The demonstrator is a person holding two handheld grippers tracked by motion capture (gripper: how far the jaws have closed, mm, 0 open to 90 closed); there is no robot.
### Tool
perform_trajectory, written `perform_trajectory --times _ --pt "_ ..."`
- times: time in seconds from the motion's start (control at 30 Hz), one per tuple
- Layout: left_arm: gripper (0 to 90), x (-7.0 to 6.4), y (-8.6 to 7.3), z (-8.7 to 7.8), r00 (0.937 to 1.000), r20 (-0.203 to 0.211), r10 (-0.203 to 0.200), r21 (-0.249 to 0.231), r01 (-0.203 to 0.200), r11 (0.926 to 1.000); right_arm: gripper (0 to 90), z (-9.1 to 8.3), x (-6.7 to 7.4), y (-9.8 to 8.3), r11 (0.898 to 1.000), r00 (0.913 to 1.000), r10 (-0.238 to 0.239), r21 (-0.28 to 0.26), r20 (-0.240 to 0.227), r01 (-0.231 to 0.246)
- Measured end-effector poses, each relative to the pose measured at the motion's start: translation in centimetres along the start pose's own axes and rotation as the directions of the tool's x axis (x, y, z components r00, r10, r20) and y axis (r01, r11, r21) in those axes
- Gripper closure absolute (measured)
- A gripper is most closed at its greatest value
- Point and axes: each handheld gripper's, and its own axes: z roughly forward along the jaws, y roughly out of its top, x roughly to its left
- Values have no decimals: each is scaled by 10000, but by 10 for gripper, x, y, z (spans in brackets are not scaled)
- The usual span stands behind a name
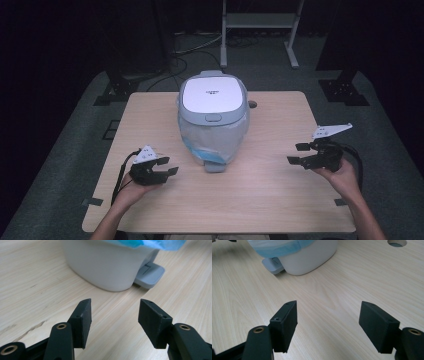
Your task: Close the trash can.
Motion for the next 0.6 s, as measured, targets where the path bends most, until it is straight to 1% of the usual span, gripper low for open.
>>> perform_trajectory --times 0.07,0.17,0.27,0.37,0.43,0.53,0.6 --pt "426 3 -3 -3 10000 -81 -15 -22 15 10000 292 1 1 -4 10000 10000 57 16 -7 -57" --pt "414 6 -7 -6 9997 -192 -169 -134 167 9998 290 2 1 -9 10000 9999 77 43 70 -78" --pt "393 9 -13 -10 9990 -354 -282 -246 273 9993 289 0 2 -16 9999 9998 103 -63 139 -102" --pt "377 11 -16 -12 9981 -415 -458 -350 444 9984 289 -1 3 -23 9999 9997 120 -83 194 -118" --pt "366 12 -17 -13 9977 -490 -465 -380 446 9983 287 -3 4 -30 9996 9994 224 -154 269 -219" --pt "348 12 -19 -15 9969 -587 -520 -508 491 9975 274 -3 4 -34 9996 9993 229 -174 310 -224" --pt "316 12 -19 -15 9967 -641 -500 -515 467 9976 272 -3 4 -40 9988 9991 341 -351 264 -332"
